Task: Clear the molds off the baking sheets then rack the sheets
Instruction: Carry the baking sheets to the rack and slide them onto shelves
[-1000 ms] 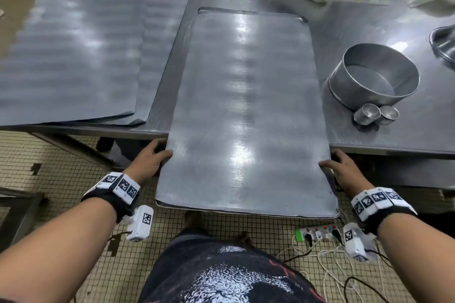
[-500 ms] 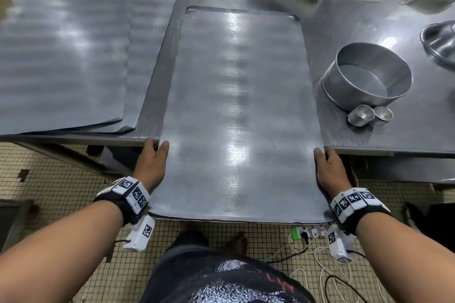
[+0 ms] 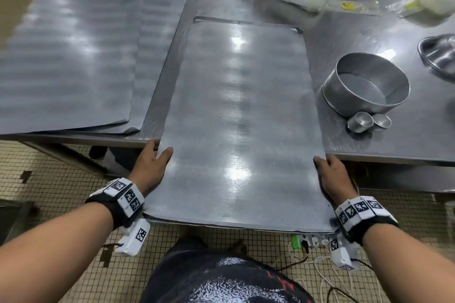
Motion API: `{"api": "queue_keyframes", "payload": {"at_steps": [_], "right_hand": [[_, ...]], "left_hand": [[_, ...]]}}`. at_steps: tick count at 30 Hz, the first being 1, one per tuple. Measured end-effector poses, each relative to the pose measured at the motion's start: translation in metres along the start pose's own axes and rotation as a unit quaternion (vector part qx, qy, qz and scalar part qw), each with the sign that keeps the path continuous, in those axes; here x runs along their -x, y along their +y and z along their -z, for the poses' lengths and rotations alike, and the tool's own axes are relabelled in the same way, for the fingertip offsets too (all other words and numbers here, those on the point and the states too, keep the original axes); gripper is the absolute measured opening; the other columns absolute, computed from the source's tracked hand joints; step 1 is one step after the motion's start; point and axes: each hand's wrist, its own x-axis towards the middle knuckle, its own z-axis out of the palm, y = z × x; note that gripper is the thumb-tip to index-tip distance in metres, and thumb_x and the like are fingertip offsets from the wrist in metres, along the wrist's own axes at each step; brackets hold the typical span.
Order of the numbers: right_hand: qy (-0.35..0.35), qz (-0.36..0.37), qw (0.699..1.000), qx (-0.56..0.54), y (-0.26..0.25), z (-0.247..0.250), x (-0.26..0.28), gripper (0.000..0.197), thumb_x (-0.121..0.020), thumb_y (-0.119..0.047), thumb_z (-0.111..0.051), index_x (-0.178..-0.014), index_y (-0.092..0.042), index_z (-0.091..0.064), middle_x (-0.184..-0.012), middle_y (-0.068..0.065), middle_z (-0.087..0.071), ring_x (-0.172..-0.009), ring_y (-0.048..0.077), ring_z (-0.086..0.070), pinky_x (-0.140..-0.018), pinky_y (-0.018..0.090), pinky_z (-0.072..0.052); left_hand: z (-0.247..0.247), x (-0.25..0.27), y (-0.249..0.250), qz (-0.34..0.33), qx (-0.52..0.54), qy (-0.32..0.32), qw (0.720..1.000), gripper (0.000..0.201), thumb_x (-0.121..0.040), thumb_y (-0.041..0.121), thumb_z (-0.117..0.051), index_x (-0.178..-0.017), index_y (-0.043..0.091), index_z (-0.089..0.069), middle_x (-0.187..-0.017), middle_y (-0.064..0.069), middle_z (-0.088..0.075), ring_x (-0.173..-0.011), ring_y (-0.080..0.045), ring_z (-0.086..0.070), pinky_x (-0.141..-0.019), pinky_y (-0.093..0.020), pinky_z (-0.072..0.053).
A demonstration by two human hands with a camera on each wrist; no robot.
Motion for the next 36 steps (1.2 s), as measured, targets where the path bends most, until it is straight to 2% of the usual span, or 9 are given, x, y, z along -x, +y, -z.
{"api": "queue_keyframes", "payload": {"at_steps": [5, 12, 14, 18, 22, 25, 28, 31, 36], "right_hand": [[0.005, 0.021, 1.0, 0.015, 0.001, 0.008, 0.001, 0.03, -0.098, -0.04, -0.057, -0.11, -0.013, -0.065, -0.104, 0.002, -0.07, -0.096, 0.019, -0.064, -0.09, 0.039, -0.05], [0.006, 0.036, 0.999, -0.026, -0.01, 0.009, 0.009, 0.019, -0.094, -0.035, -0.066, -0.105, -0.019, -0.066, -0.101, -0.003, -0.073, -0.096, 0.013, -0.068, -0.086, 0.034, -0.054], [0.008, 0.035, 0.999, -0.032, -0.014, 0.01, 0.011, 0.02, -0.093, -0.036, -0.068, -0.102, -0.018, -0.067, -0.099, -0.002, -0.074, -0.095, 0.014, -0.07, -0.082, 0.032, -0.055], [0.016, 0.051, 0.998, -0.014, -0.023, 0.014, 0.012, 0.032, -0.092, -0.04, -0.069, -0.097, -0.009, -0.067, -0.089, 0.007, -0.072, -0.082, 0.015, -0.066, -0.072, 0.031, -0.051], [0.018, 0.066, 0.998, 0.003, -0.035, 0.024, 0.012, 0.042, -0.093, -0.04, -0.068, -0.098, 0.001, -0.061, -0.084, -0.001, -0.06, -0.076, 0.011, -0.055, -0.067, 0.018, -0.042], [0.02, 0.079, 0.997, -0.001, -0.051, 0.026, 0.017, 0.022, -0.095, -0.027, -0.067, -0.084, -0.011, -0.056, -0.074, -0.012, -0.055, -0.066, -0.001, -0.051, -0.053, 0.003, -0.037], [0.001, 0.081, 0.996, -0.031, -0.058, 0.025, 0.012, 0.024, -0.093, -0.032, -0.07, -0.092, -0.009, -0.064, -0.08, -0.005, -0.068, -0.07, -0.002, -0.064, -0.063, 0.012, -0.045], [0.011, 0.076, 0.995, -0.06, -0.076, 0.02, 0.005, 0.029, -0.089, -0.039, -0.073, -0.099, -0.012, -0.069, -0.091, -0.002, -0.076, -0.085, 0.011, -0.072, -0.074, 0.027, -0.052], [0.009, 0.118, 0.992, -0.045, -0.139, 0.007, 0.005, 0.021, -0.09, -0.034, -0.072, -0.084, -0.015, -0.064, -0.064, -0.017, -0.064, -0.052, -0.01, -0.057, -0.059, 0.016, -0.043]], "left_hand": [[0.005, 0.0, -0.003, -0.005, -0.048, -0.027, 0.998, 0.03, -0.098, 0.042, -0.059, -0.12, 0.024, -0.051, -0.106, 0.005, -0.066, -0.097, -0.011, -0.063, -0.078, -0.026, -0.047], [-0.002, -0.007, 0.001, -0.01, -0.027, 0.015, 0.999, 0.037, -0.096, 0.05, -0.058, -0.116, 0.02, -0.054, -0.102, 0.002, -0.063, -0.097, -0.017, -0.059, -0.088, -0.034, -0.042], [-0.001, -0.006, 0.009, -0.022, -0.013, 0.018, 1.0, 0.028, -0.097, 0.042, -0.061, -0.114, 0.021, -0.055, -0.097, 0.007, -0.063, -0.09, -0.01, -0.062, -0.086, -0.026, -0.047], [0.001, -0.001, 0.027, -0.047, 0.0, 0.022, 0.999, 0.009, -0.098, 0.02, -0.063, -0.094, 0.024, -0.057, -0.086, 0.01, -0.063, -0.063, 0.012, -0.064, -0.054, 0.0, -0.043], [0.008, -0.002, 0.028, -0.067, 0.015, 0.032, 0.997, 0.028, -0.092, 0.024, -0.071, -0.113, 0.008, -0.062, -0.097, -0.005, -0.071, -0.079, -0.004, -0.069, -0.069, -0.013, -0.053], [0.016, 0.0, 0.032, -0.061, 0.025, 0.035, 0.997, 0.035, -0.092, 0.022, -0.072, -0.117, 0.003, -0.058, -0.092, -0.001, -0.069, -0.07, 0.003, -0.066, -0.064, -0.01, -0.05], [0.022, 0.002, 0.041, -0.067, 0.018, 0.047, 0.996, 0.036, -0.092, 0.021, -0.071, -0.12, 0.002, -0.056, -0.094, -0.004, -0.066, -0.074, 0.001, -0.062, -0.062, -0.006, -0.045], [0.034, 0.007, 0.064, -0.082, 0.01, 0.069, 0.994, 0.015, -0.095, 0.011, -0.066, -0.093, 0.02, -0.053, -0.083, 0.007, -0.054, -0.06, 0.016, -0.059, -0.055, 0.0, -0.042], [0.076, -0.01, 0.092, -0.128, -0.005, 0.103, 0.986, 0.027, -0.093, 0.022, -0.07, -0.111, 0.014, -0.051, -0.087, 0.001, -0.055, -0.065, 0.006, -0.054, -0.053, 0.003, -0.037]]}}
